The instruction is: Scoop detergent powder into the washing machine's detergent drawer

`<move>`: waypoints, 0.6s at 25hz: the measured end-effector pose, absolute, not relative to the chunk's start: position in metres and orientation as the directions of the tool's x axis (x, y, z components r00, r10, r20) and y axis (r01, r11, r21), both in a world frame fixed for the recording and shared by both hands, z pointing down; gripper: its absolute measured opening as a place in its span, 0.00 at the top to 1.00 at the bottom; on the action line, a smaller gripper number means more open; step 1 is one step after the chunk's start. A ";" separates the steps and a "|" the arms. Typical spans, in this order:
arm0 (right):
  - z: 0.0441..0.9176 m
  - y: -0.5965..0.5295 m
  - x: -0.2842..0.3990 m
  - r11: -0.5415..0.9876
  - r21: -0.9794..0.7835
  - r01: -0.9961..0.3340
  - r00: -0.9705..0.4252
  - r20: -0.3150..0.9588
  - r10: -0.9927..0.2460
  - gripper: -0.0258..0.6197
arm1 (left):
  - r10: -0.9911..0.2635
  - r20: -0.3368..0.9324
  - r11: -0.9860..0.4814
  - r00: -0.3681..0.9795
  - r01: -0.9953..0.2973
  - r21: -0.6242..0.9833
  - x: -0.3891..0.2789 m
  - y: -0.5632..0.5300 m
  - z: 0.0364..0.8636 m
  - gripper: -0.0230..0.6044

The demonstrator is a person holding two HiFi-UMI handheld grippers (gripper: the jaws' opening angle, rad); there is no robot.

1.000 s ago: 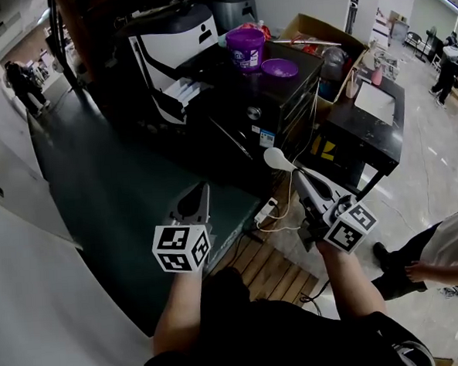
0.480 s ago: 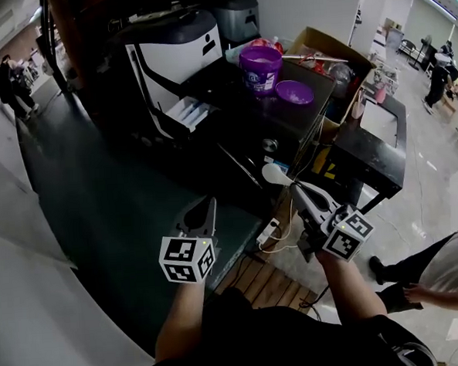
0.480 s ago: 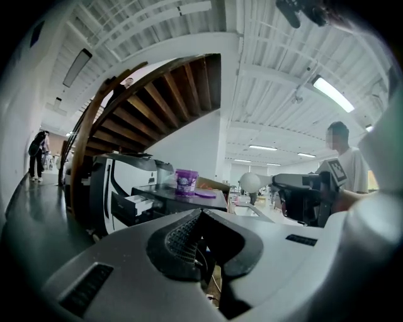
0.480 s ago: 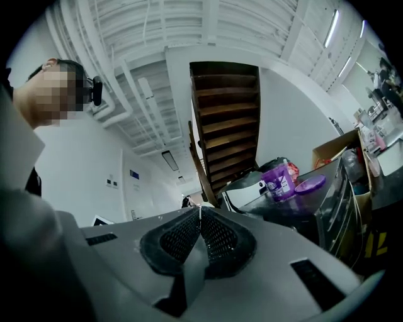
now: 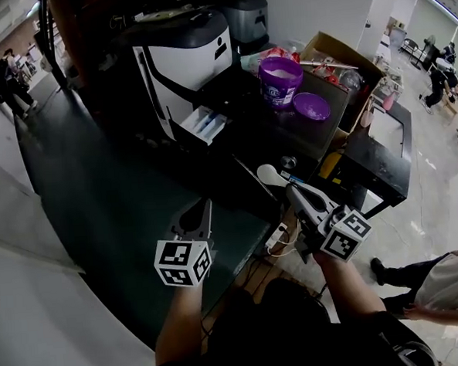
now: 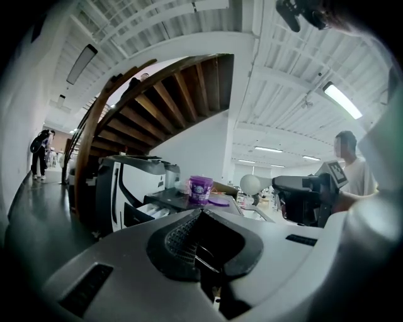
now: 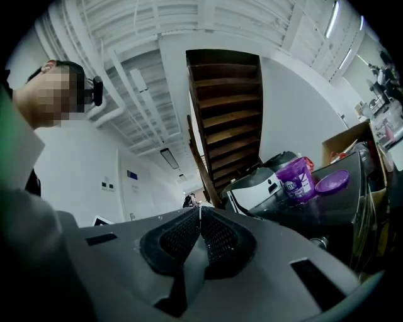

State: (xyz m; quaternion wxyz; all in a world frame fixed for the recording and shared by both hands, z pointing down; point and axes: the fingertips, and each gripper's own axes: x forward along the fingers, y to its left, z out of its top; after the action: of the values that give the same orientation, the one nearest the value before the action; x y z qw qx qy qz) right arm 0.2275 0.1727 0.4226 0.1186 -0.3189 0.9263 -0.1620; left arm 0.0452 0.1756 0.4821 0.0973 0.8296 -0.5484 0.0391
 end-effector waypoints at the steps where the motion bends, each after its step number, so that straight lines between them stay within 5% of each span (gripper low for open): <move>1: 0.419 0.170 0.226 0.744 -0.376 -0.552 -0.767 -0.120 -0.630 0.93 | -0.901 0.170 -0.382 0.398 -0.917 0.118 0.044 0.173 0.478 0.95; 15: 0.402 0.103 0.217 0.740 -0.367 -0.563 -0.748 -0.155 -0.646 0.93 | -0.890 0.173 -0.411 0.422 -0.906 0.101 0.033 0.113 0.461 0.95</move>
State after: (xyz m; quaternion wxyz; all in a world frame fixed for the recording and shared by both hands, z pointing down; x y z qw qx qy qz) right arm 0.2171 0.1035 0.4016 0.1372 -0.3276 0.9226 -0.1503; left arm 0.0327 0.1129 0.4608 0.0898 0.8385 -0.5354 0.0461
